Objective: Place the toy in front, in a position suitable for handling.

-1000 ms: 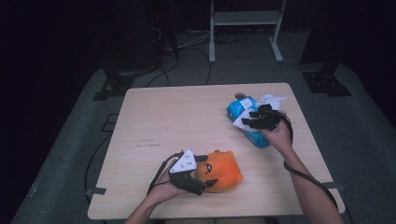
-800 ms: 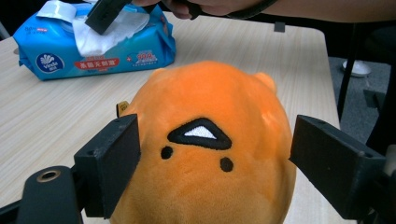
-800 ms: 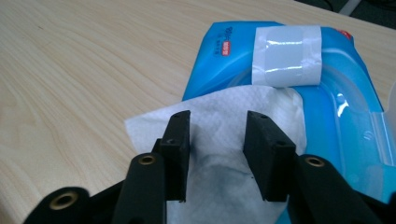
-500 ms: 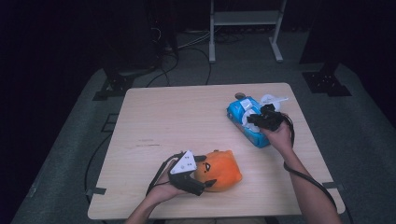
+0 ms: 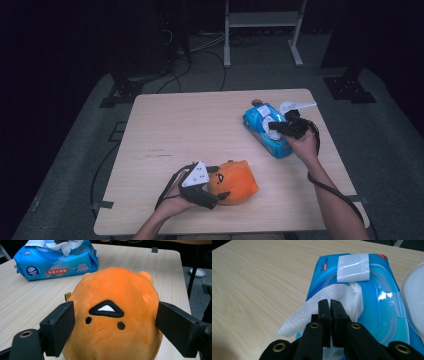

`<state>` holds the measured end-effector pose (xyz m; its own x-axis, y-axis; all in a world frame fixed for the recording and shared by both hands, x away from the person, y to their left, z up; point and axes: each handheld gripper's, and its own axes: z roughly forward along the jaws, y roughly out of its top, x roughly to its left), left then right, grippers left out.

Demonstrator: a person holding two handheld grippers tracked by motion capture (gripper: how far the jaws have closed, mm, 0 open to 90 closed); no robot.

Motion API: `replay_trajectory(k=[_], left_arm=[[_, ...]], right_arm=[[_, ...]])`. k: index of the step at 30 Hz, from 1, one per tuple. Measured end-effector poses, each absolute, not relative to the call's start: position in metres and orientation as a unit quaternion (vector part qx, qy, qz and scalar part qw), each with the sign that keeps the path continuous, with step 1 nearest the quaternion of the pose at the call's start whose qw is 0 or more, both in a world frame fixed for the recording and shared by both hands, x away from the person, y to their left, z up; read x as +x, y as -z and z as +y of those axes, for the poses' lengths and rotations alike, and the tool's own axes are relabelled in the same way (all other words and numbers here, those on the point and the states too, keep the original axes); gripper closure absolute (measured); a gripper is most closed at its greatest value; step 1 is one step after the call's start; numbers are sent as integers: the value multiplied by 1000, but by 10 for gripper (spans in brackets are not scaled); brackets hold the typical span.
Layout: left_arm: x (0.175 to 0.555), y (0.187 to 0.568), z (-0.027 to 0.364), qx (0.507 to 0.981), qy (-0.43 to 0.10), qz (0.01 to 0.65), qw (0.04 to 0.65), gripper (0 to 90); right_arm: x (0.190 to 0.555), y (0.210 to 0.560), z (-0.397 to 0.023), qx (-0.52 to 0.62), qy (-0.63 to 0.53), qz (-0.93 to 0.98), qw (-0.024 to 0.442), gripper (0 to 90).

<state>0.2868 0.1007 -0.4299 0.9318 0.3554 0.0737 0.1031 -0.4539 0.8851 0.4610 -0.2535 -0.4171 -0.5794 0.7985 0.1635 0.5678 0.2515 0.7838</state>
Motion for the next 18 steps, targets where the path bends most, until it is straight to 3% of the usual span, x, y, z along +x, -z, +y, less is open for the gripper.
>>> replay_trajectory(k=[12, 18], left_arm=[[291, 431, 105, 843, -125, 148, 502, 130], [291, 431, 108, 844, -125, 151, 499, 130]], right_arm=[[430, 386, -272, 409, -479, 767, 122, 874], [397, 364, -278, 378, -510, 764, 118, 874]])
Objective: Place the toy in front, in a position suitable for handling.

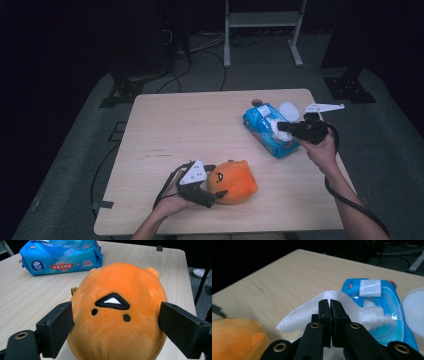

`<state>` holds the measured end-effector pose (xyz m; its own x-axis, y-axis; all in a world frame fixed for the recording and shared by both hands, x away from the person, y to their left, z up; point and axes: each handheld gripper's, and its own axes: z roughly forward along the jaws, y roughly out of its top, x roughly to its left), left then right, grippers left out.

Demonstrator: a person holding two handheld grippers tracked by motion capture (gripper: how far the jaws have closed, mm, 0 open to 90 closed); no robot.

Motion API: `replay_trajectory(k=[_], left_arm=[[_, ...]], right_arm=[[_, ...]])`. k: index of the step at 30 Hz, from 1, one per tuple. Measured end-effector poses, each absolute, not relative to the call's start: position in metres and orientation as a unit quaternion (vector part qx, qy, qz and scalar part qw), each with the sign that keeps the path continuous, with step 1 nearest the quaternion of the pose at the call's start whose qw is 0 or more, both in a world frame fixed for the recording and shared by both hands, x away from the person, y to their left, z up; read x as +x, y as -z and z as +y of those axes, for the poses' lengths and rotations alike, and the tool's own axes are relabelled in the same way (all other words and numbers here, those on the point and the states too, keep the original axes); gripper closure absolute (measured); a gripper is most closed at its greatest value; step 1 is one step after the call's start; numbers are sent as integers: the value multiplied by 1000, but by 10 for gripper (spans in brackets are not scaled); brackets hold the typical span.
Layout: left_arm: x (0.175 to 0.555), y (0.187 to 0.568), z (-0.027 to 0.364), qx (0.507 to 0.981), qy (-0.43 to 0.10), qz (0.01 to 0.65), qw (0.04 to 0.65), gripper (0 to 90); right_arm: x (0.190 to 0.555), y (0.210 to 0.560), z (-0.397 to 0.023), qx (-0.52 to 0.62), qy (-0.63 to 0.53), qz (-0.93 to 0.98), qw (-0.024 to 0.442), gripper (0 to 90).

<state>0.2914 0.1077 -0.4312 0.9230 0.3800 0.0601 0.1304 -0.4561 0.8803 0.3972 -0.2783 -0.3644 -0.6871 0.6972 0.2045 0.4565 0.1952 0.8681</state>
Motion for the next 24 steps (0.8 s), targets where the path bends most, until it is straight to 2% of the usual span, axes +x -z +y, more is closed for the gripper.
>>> replay_trajectory(k=[5, 7, 10, 11, 14, 18, 24], left_arm=[[292, 432, 108, 843, -123, 156, 500, 131], [293, 433, 106, 845, -121, 154, 498, 130], [292, 434, 105, 847, -122, 153, 495, 127], [293, 434, 105, 847, -122, 151, 494, 126], [293, 435, 105, 846, -122, 152, 496, 125], [293, 436, 104, 847, -120, 149, 496, 122], [293, 437, 105, 848, -120, 144, 495, 119]], right_arm=[[363, 344, -276, 338, -540, 764, 100, 874], [337, 335, -265, 306, -544, 776, 89, 874], [322, 331, -255, 284, -550, 782, 76, 874], [305, 329, -242, 262, -557, 787, 52, 874], [293, 329, -230, 243, -553, 796, 44, 873], [269, 328, -200, 199, -552, 810, 1, 873], [259, 326, -178, 172, -560, 809, -52, 872]])
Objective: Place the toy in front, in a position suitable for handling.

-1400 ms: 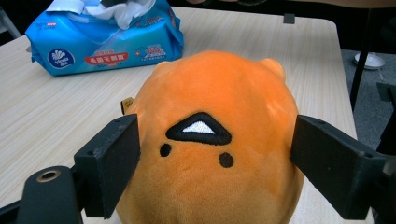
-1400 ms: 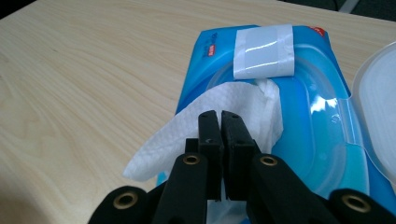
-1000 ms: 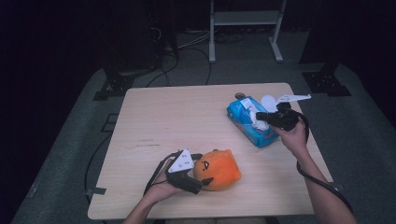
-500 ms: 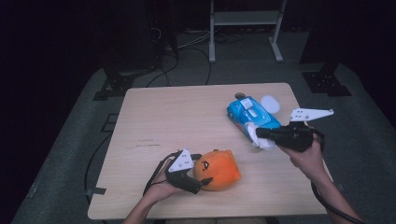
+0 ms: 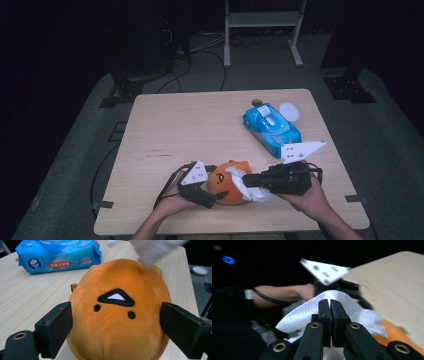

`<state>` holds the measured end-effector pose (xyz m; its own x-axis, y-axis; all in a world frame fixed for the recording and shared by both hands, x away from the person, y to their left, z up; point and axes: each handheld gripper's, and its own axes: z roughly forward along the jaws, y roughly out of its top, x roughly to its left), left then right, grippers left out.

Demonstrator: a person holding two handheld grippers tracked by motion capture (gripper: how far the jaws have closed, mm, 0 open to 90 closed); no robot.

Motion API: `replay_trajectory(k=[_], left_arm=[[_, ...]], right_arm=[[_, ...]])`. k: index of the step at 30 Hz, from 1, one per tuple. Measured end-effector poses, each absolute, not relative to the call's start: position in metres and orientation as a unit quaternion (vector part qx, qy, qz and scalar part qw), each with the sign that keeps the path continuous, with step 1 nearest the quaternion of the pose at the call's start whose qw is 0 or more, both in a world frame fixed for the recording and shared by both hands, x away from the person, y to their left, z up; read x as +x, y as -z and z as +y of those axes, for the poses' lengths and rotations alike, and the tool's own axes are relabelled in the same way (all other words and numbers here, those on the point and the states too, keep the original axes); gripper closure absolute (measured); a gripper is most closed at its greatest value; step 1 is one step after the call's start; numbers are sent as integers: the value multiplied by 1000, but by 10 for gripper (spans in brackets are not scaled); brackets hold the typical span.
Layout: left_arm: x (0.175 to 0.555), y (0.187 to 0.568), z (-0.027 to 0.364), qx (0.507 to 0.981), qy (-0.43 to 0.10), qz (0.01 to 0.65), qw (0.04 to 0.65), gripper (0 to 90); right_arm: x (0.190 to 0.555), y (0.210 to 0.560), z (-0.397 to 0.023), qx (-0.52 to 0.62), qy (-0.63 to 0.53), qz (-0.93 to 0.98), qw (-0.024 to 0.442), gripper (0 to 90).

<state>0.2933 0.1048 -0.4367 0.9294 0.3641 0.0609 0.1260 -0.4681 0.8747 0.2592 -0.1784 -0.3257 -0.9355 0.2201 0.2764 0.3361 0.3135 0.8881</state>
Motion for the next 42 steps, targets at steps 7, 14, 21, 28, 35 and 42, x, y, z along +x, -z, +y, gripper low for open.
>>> replay_trajectory(k=[7, 14, 21, 28, 35, 42], left_arm=[[292, 438, 103, 849, -120, 139, 496, 117], [291, 437, 102, 851, -121, 137, 492, 115], [291, 438, 100, 853, -123, 134, 489, 112], [292, 439, 100, 855, -120, 137, 485, 117], [293, 439, 100, 866, -106, 123, 473, 148], [294, 434, 106, 865, -99, 123, 477, 144]], right_arm=[[297, 363, -173, -234, 511, -827, 18, 871], [293, 392, -161, -207, 474, -852, -83, 862], [280, 401, -156, -157, 469, -861, -119, 741], [275, 406, -150, -131, 463, -868, -124, 601], [278, 418, -137, -106, 439, -879, -154, 563], [283, 422, -136, -126, 429, -882, -151, 664]])
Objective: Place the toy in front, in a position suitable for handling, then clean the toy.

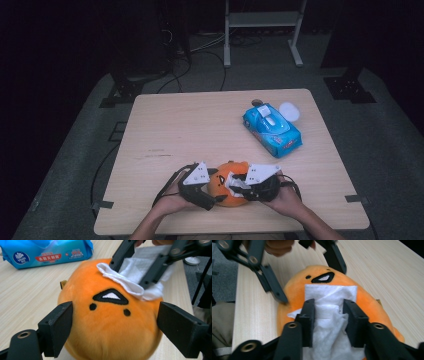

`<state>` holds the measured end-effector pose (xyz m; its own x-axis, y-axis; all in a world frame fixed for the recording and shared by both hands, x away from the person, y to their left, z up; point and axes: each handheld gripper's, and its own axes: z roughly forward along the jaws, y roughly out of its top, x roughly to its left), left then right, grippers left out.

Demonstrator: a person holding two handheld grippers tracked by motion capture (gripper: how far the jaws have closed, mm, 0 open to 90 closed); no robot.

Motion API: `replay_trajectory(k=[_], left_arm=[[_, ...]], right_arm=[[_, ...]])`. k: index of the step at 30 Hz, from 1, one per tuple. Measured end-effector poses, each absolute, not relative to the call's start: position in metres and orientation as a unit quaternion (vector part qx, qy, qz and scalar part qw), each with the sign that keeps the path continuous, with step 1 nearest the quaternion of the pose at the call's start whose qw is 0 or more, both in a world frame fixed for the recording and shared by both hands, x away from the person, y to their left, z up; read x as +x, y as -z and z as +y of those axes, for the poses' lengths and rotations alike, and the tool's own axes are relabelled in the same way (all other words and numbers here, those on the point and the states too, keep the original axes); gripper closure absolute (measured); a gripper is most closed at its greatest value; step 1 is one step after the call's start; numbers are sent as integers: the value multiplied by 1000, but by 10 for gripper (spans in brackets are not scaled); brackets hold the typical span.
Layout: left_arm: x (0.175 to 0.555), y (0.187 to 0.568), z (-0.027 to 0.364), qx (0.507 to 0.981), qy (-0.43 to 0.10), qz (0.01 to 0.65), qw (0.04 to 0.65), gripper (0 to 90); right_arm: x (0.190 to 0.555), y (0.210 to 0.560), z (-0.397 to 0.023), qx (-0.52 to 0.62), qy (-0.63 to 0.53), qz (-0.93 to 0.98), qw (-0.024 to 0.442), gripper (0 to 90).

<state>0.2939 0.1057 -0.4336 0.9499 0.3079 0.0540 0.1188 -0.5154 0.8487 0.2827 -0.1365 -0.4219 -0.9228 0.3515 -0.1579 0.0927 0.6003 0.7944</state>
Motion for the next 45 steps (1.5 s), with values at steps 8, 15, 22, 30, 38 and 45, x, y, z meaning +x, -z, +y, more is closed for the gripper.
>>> replay_trajectory(k=[8, 15, 22, 30, 38, 45], left_arm=[[294, 438, 102, 867, -110, 133, 468, 231], [299, 442, 100, 863, -101, 132, 478, 272], [305, 448, 107, 849, -85, 153, 499, 272], [308, 450, 113, 845, -85, 168, 500, 261], [321, 454, 122, 835, -54, 196, 512, 269], [321, 453, 119, 836, -63, 194, 509, 278]], right_arm=[[286, 418, -144, 158, -417, 886, 130, 764], [286, 415, -162, 178, -423, 881, 110, 794], [288, 418, -182, 203, -424, 876, 111, 802], [286, 413, -180, 213, -449, 862, 101, 802], [289, 411, -165, 197, -454, 862, 104, 801], [289, 415, -184, 222, -450, 858, 110, 801]])
